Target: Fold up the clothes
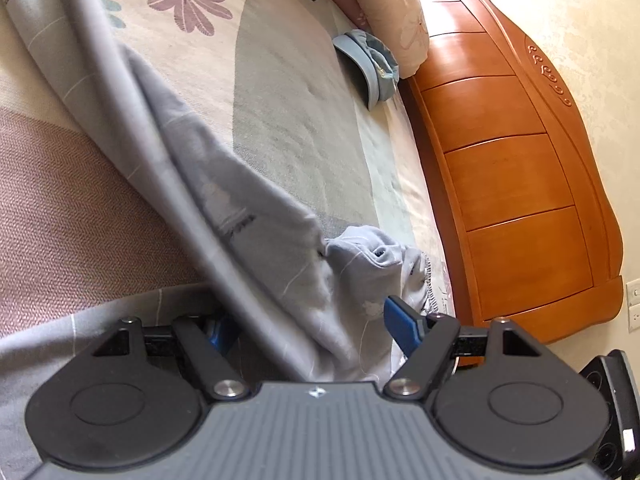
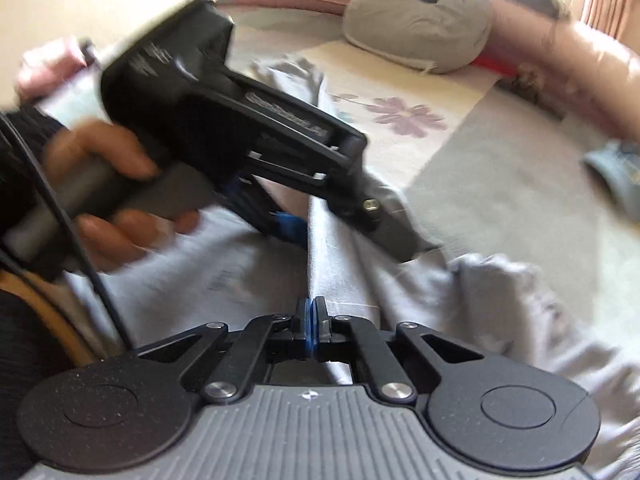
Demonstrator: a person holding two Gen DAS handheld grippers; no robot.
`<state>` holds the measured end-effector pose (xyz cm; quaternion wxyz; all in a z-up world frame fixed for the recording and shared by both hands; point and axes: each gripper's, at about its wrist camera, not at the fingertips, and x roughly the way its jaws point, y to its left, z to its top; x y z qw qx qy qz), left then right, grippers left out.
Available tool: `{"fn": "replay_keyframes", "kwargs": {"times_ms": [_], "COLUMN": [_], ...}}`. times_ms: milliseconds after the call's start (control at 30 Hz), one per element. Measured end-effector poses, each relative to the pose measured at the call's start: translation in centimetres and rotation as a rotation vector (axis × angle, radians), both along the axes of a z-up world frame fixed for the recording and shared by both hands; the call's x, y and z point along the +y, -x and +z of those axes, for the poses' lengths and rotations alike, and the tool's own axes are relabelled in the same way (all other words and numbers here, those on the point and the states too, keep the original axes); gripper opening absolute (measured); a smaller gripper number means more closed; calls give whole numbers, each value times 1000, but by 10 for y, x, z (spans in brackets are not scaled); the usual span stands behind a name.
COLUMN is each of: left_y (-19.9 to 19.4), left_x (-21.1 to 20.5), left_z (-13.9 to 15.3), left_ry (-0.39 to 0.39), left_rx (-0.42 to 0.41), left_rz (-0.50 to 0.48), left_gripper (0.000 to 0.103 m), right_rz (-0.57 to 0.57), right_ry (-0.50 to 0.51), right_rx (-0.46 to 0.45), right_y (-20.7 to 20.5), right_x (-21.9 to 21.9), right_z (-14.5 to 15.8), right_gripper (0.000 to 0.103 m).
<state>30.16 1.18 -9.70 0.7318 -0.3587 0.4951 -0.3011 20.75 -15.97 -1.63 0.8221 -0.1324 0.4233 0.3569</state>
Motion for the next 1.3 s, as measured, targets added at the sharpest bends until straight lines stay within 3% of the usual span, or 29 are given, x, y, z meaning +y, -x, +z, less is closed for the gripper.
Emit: {"fn": "replay_keyframes", "kwargs": {"times_ms": [200, 367, 433, 467, 633, 833, 1000, 1167, 1300], "left_y": [1, 5, 7, 7, 0, 3, 11, 18, 35], "left_x": [4, 4, 4, 7, 22, 20, 15, 5, 0], "left_z": [-5, -5, -8, -10, -21, -24, -19, 0, 24], "left_ry": [27, -3, -31, -29, 1, -16, -67, -174, -200], "left_rx": [-45, -150, -189, -194, -169, -218, -263, -266, -348], "left_rz": [-37, -104, -118, -121, -136, -153, -143, -108, -87], "left_gripper": [75, 69, 52, 50, 19, 16, 16, 12, 10], "right_rz": [-43, -142, -196, -227, -340, -366, -392, -455, -510], "right_ry": [-45, -41, -42, -41, -28, -26, -55, -129, -193], "right_rx": [136, 162, 163, 161, 158, 151, 135, 108, 94], "right_y": [-3, 3, 9, 12, 22, 21, 22, 35, 46], "right_x": [-5, -10, -13, -14, -20, -22, -35, -63, -90], "right_z": [-14, -15, -12, -10, -5, -3, -5, -11, -17], "right_gripper": [6, 13, 18, 19, 27, 36, 36, 37, 37]}}
